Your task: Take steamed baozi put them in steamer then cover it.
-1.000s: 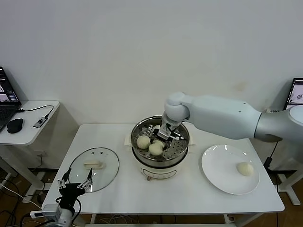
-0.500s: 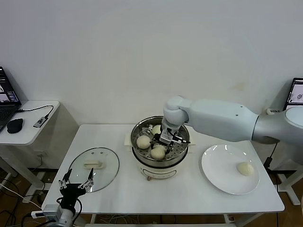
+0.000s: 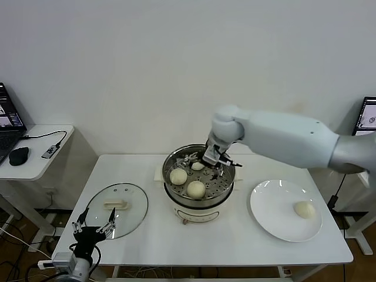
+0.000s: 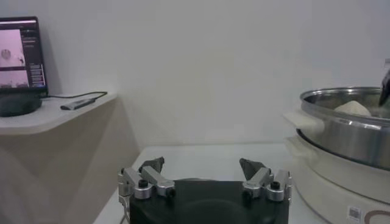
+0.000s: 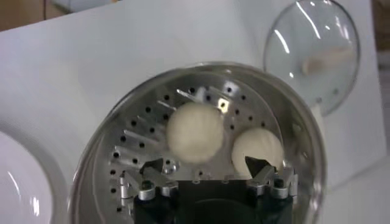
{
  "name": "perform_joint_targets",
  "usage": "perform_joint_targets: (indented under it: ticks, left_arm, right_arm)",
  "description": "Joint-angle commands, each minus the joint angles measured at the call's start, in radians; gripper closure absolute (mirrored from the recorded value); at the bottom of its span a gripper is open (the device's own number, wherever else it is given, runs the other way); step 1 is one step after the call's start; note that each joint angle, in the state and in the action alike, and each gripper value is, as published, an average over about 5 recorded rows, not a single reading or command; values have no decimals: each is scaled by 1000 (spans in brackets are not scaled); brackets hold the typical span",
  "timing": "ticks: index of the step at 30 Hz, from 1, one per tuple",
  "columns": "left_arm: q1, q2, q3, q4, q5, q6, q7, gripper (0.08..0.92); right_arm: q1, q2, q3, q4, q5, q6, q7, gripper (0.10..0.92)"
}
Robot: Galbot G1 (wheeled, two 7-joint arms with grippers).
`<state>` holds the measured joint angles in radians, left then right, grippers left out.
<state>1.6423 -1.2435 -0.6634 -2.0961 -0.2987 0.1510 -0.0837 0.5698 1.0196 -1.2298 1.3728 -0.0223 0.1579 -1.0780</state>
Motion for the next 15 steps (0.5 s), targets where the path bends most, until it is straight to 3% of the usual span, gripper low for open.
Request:
perform_joint_targets:
  ticks: [1, 7, 15]
  left_arm:
    - [-1, 4, 3, 1, 0, 1, 0, 177]
    - [-7, 13, 13, 8, 1, 1, 0, 177]
    - [-13, 21, 27, 17, 3, 0, 1, 177]
  right_arm:
    - [26, -230, 69, 76, 20, -359, 14, 203]
    - [-23, -406, 126, 107, 67, -459, 37, 203]
    - [-261, -592, 326, 115, 19, -455, 35, 203]
